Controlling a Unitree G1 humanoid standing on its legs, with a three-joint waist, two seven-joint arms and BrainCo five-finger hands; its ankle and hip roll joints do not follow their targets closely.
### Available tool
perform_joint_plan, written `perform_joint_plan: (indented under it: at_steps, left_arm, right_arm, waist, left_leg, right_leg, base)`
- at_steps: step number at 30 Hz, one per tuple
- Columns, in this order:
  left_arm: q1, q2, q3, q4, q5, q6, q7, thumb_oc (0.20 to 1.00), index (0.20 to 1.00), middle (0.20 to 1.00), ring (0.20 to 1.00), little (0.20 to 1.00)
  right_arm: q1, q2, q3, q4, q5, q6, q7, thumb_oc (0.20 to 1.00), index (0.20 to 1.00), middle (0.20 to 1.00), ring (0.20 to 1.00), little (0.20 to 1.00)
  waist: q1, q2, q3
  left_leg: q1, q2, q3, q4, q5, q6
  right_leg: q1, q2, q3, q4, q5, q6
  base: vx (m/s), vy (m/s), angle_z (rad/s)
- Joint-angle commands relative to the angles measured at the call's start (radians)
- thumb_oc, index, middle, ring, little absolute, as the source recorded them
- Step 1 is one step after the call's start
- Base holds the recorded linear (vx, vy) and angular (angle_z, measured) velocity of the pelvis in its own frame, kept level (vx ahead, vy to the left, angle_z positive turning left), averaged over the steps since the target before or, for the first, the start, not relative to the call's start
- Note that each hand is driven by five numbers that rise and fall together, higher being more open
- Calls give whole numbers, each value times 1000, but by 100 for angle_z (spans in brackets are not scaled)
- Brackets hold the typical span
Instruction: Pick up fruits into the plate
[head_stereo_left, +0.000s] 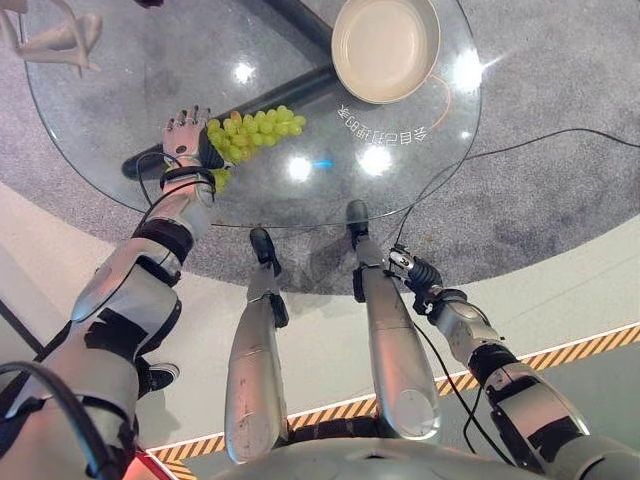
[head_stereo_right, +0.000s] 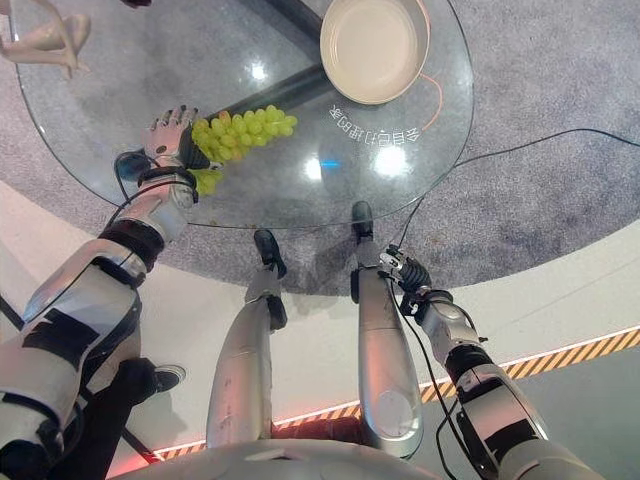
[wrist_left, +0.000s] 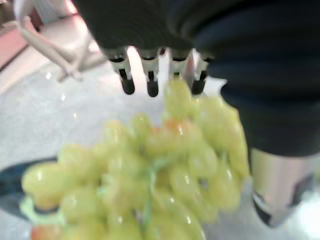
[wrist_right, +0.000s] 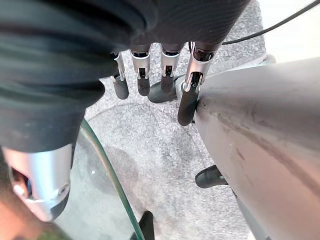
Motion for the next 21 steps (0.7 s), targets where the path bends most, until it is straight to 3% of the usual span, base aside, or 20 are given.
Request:
perform_joint_plan:
  at_steps: [1, 11, 12, 21]
  left_arm:
    - [-23, 33, 21, 67, 44, 31, 1, 1000, 1000, 1000, 1000, 1000]
    - [-20, -6, -12, 180, 93, 154, 1, 1000, 1000, 1000, 1000, 1000]
    - [-17, -8, -11, 186, 99, 151, 12, 200, 200, 200, 200, 200]
    - [-9, -2, -5, 196, 106, 142, 57, 200, 200, 200, 200, 200]
  right_arm:
    - [56, 23, 31, -27, 29, -2, 13, 1000, 1000, 1000, 1000, 1000]
    - [39, 27, 39, -51, 80, -19, 40, 1000, 1000, 1000, 1000, 1000]
    - [37, 30, 40, -56, 86, -19, 37, 1000, 1000, 1000, 1000, 1000]
    - [37, 33, 31, -57, 142, -12, 59, 1000, 1000, 1000, 1000, 1000]
  waist:
    - [8, -38, -22]
    - [-7, -45, -22]
    - [-7, -46, -22]
    - [-5, -48, -22]
  left_leg:
    - [-41, -88, -19, 94, -103, 45]
    - [-66, -91, -17, 106, -102, 40]
    - [-69, -90, -17, 106, -100, 39]
    - [-78, -91, -19, 103, -96, 37]
  right_leg:
    - [-20, 122, -19, 66, -56, -56]
    - [-41, 128, -11, 70, -54, -57]
    - [-44, 129, -11, 72, -54, -57]
    - [-51, 134, -10, 71, -51, -58]
  base:
    - [0, 0, 0]
    - [-1, 2, 0]
    - [0, 0, 0]
    - [0, 0, 0]
